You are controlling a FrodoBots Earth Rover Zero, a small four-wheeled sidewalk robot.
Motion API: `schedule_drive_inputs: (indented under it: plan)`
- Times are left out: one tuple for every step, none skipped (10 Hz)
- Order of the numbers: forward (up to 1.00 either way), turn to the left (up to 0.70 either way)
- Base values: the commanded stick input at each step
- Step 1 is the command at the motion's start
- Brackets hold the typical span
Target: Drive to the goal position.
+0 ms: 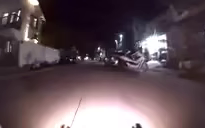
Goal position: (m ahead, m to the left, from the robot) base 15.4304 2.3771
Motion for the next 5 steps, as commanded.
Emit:
schedule_drive_inputs:
  plan:
    - [0.85,0.0]
    - [0.85,0.0]
    - [0.85,0.0]
    - [0.85,0.0]
    - [0.85,0.0]
